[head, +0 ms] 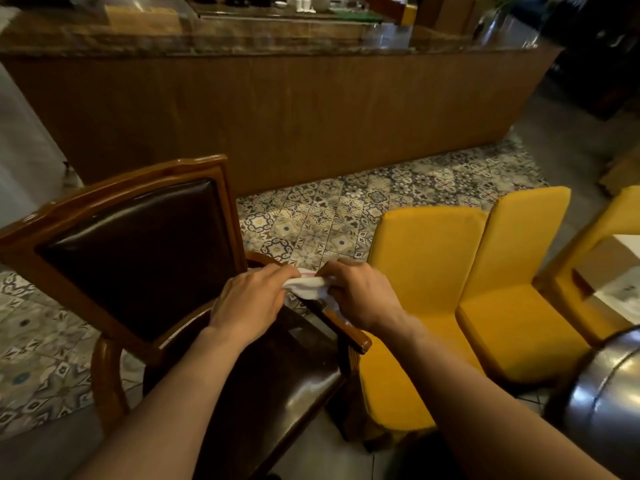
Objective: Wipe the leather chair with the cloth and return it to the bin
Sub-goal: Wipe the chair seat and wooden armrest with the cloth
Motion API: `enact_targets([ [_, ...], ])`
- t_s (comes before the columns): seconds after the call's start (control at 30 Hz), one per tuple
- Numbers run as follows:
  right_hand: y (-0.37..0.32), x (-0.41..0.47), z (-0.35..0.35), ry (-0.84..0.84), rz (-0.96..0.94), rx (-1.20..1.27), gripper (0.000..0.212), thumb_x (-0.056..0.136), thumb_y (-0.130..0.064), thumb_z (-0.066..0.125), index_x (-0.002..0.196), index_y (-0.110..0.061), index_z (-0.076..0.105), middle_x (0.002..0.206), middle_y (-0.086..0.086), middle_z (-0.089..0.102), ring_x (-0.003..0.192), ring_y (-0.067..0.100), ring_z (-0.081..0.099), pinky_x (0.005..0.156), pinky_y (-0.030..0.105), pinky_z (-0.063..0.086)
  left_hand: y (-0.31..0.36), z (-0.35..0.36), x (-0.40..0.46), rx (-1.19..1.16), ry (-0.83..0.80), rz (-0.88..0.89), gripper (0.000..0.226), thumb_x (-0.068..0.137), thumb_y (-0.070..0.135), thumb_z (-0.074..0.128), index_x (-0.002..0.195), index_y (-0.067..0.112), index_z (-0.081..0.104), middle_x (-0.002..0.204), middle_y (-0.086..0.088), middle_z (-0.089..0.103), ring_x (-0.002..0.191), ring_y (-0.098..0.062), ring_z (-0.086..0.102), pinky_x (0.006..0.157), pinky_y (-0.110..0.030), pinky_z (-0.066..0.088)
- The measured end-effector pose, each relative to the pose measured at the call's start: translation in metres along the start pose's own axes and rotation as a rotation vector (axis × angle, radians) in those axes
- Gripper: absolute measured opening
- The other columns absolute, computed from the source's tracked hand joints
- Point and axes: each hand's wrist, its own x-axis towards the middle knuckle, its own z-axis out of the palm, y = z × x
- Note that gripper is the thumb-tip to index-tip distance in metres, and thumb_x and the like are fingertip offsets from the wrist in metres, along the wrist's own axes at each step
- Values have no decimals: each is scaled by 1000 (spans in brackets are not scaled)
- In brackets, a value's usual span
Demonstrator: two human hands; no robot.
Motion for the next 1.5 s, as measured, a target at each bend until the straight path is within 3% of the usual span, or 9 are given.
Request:
enact_targets([
  [0.1, 11, 20, 8, 13, 16, -13, 29, 88, -22, 68, 117, -24, 66, 110, 1, 68, 92, 31, 67, 61, 31, 39, -16, 14, 23, -43, -6, 11, 38, 91, 19, 66, 123, 38, 54, 113, 10, 67, 98, -22, 68, 71, -41, 55],
  [0.33, 51, 44, 31, 27, 118, -4, 30, 89, -15, 67, 117, -26, 67, 112, -1, 67, 94, 29, 67, 69, 43, 56, -30, 61, 67, -90, -58, 38, 35, 89, 17, 67, 118, 34, 55, 108, 9, 67, 96, -22, 68, 69, -35, 48],
  [0.53, 99, 62, 54, -36, 85, 8, 29, 87, -12, 67, 113, -24, 69, 106, -2, 68, 90, 27, 66, 61, 32, 44, -30, 112, 83, -108, -100, 16, 33, 92, 20, 64, 121, 31, 51, 114, 8, 63, 104, -18, 62, 75, -32, 48],
  [0.63, 126, 70, 70, -108, 43, 44, 32, 87, -9, 67, 115, -24, 69, 109, -2, 68, 94, 27, 66, 62, 32, 44, -29, 140, 87, -103, -126, -31, 39, 92, 19, 64, 128, 26, 53, 125, 6, 63, 115, -18, 59, 90, -36, 52],
  [0.73, 155, 75, 83, -179, -19, 70, 32, 88, -10, 67, 115, -25, 69, 112, -3, 68, 98, 27, 65, 65, 33, 46, -24, 168, 90, -101, -145, -82, 50, 94, 19, 64, 142, 17, 51, 147, 0, 54, 139, -16, 45, 112, -34, 38],
  [0.87, 185, 80, 98, -251, -94, 114, 29, 88, -12, 68, 114, -25, 68, 112, -3, 68, 100, 29, 64, 69, 43, 54, -12, 197, 90, -97, -144, -118, 48, 94, 19, 63, 141, 14, 52, 159, -3, 41, 149, -15, 31, 121, -31, 21],
  [1.0, 216, 83, 125, -335, -146, 134, 26, 90, -16, 68, 114, -27, 67, 112, -2, 68, 100, 29, 63, 69, 45, 53, -3, 233, 84, -71, -164, -169, 62, 93, 19, 64, 150, 10, 42, 159, -6, 40, 150, -17, 30, 123, -33, 14],
  [1.33, 263, 66, 189, -567, -150, 150, 28, 90, -17, 70, 115, -30, 70, 119, -2, 67, 110, 27, 62, 80, 43, 54, 9, 327, 51, -121, -287, -179, 43, 90, 24, 56, 132, 18, 55, 166, -4, 26, 154, -11, 5, 125, -31, -5],
  [1.5, 275, 70, 204, -579, -154, 176, 38, 82, -6, 67, 113, -28, 71, 118, -5, 71, 110, 26, 63, 81, 42, 54, 18, 353, 48, -182, -246, -238, 69, 85, 26, 55, 151, 25, 35, 168, 1, 18, 156, -13, -1, 126, -35, -2],
])
